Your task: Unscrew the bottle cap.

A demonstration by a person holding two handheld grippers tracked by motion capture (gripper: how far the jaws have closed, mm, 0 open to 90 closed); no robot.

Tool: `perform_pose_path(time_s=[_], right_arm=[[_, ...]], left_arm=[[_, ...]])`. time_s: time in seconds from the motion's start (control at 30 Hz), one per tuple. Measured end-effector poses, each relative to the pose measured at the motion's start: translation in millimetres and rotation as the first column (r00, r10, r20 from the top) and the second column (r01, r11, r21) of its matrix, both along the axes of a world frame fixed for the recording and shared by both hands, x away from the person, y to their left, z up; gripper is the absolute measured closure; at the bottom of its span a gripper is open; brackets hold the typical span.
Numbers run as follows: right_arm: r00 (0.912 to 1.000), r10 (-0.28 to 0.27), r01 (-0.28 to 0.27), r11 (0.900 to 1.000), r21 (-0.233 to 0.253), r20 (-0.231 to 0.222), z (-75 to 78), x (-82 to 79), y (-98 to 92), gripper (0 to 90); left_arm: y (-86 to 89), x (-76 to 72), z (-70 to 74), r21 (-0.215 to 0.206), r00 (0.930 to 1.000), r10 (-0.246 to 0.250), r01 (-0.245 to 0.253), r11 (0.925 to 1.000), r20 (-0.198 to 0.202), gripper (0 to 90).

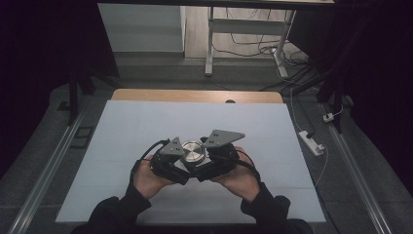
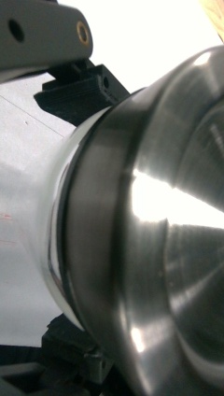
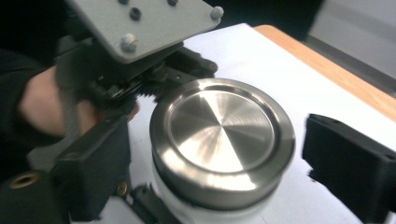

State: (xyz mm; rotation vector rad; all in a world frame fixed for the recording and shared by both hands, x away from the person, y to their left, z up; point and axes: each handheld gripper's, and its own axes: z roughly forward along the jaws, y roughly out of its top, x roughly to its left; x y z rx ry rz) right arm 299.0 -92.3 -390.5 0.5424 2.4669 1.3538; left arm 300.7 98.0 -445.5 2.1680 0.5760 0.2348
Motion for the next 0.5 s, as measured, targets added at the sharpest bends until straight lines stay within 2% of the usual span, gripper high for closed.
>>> perform_pose_path(time_s=[0.03, 0.07, 0.2, 0.23, 0.27, 0.3, 0.33, 0.37, 0.4, 0.43, 0.47, 0.5], right_arm=[[1.0, 0.0, 0.0, 1.0, 0.0, 0.0, 0.0, 0.0, 0.0, 12.8], [0.9997, -0.024, 0.024, 1.0, 0.006, -0.001, -3.1, -0.5, 2.6, 18.0], [1.0, -0.007, 0.007, 1.0, 0.016, -0.006, -3.7, 0.3, 1.0, 19.5], [0.9999, 0.009, -0.009, 1.0, 0.019, -0.013, -2.4, 1.0, -0.5, 19.7], [0.9974, 0.07, -0.069, 0.997, 0.022, -0.02, -0.6, 3.7, -4.4, 19.7], [0.9934, 0.113, -0.113, 0.993, 0.031, -0.019, -0.2, 5.1, -6.9, 19.7], [0.9861, 0.164, -0.162, 0.986, 0.037, -0.028, 0.2, 7.7, -9.9, 19.7], [0.9861, 0.164, -0.162, 0.986, 0.037, -0.028, 0.2, 7.7, -9.9, 19.7], [0.9743, 0.221, -0.219, 0.974, 0.052, -0.041, 0.1, 10.4, -13.0, 19.7], [0.9383, 0.34, -0.333, 0.937, 0.101, -0.061, -1.9, 16.6, -20.9, 19.7], [0.92, 0.384, -0.371, 0.918, 0.14, -0.079, -4.1, 20.6, -24.2, 19.5], [0.9057, 0.411, -0.391, 0.904, 0.173, -0.102, -6.2, 24.1, -26.8, 19.3]], left_arm=[[-0.9, -0.5, 0.3, 0.005, 1.0, -0.002, 0.002, 1.0, 0.003, 15.6], [-2.2, -1.4, 0.6, 0.008, 1.0, -0.006, 0.006, 1.0, 0.005, 15.6], [-0.2, -0.1, 0.2, -0.003, 0.9996, -0.029, 0.029, 0.9996, -0.007, 15.6], [1.1, 0.4, 0.1, -0.017, 0.9987, -0.049, 0.049, 0.9987, -0.012, 15.6], [3.9, 1.4, 0.0, -0.045, 0.9934, -0.112, 0.111, 0.9928, -0.021, 15.6], [4.5, 1.5, -0.4, -0.06, 0.9886, -0.148, 0.146, 0.9875, -0.029, 15.6], [5.2, 1.4, -0.7, -0.067, 0.9809, -0.192, 0.19, 0.9795, -0.03, 15.6], [5.2, 1.4, -0.7, -0.067, 0.9809, -0.192, 0.19, 0.9795, -0.03, 15.5], [5.2, 0.5, -1.4, -0.087, 0.9721, -0.233, 0.229, 0.9695, -0.031, 15.5], [4.8, -0.3, -1.8, -0.105, 0.9638, -0.264, 0.26, 0.96, -0.034, 15.6], [2.1, -2.3, -1.0, -0.109, 0.9539, -0.298, 0.293, 0.9499, -0.035, 15.6], [0.7, -2.6, -0.2, -0.093, 0.9547, -0.296, 0.292, 0.9518, -0.03, 15.6]])
